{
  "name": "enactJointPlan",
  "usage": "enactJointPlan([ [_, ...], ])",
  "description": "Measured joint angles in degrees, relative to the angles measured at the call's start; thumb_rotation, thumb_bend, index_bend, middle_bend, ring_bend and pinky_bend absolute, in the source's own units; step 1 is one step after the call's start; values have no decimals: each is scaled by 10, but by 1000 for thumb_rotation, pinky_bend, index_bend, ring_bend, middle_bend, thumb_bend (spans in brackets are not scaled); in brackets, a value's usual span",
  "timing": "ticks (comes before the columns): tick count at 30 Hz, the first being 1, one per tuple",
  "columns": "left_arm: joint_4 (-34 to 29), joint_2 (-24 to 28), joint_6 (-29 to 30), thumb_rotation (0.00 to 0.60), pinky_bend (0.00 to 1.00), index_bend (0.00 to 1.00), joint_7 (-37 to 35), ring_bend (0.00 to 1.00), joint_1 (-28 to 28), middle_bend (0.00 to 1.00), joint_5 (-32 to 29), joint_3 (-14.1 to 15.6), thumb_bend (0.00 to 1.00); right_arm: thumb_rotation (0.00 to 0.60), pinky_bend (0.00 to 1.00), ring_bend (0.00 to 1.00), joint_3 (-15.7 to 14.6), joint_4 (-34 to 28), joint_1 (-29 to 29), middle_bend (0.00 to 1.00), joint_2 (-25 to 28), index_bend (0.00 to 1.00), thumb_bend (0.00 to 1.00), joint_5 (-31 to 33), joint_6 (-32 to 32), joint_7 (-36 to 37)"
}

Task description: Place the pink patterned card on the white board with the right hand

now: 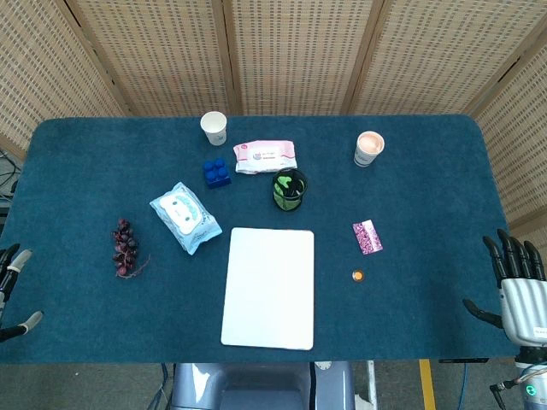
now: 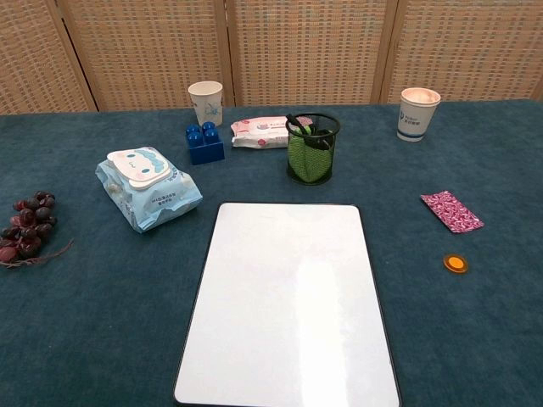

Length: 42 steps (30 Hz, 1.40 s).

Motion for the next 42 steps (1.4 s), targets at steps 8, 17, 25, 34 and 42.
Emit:
enactJointPlan([
  [8, 1, 2, -3, 600, 0, 0, -5, 0, -1, 0, -5, -2, 0, 600, 0, 0, -3, 0, 1, 0, -2, 0, 0, -2, -6, -7],
  [17, -1, 8, 3, 600, 0, 0, -27, 0, -1, 0, -7, -8, 0, 600, 0, 0, 1, 4, 31, 0, -9, 4, 0, 9, -61, -17],
  [25, 1, 0, -27, 600, 0, 0, -7, 0, -15, 0, -33, -17, 0, 600, 0, 0, 28, 32, 135, 0, -23, 42, 0, 14, -201, -40],
  [34, -1, -14, -60, 600, 0, 0, 27, 0, -29, 0, -72, -28, 0, 600, 0, 0, 56, 102, 273, 0, -63, 66, 0, 94, -415, -56],
  [42, -1, -18, -68, 600, 0, 0, 36, 0, -34, 0, -89, -35, 0, 600, 0, 0, 60, 231, 357, 0, -148, 113, 0, 183, -497, -112],
])
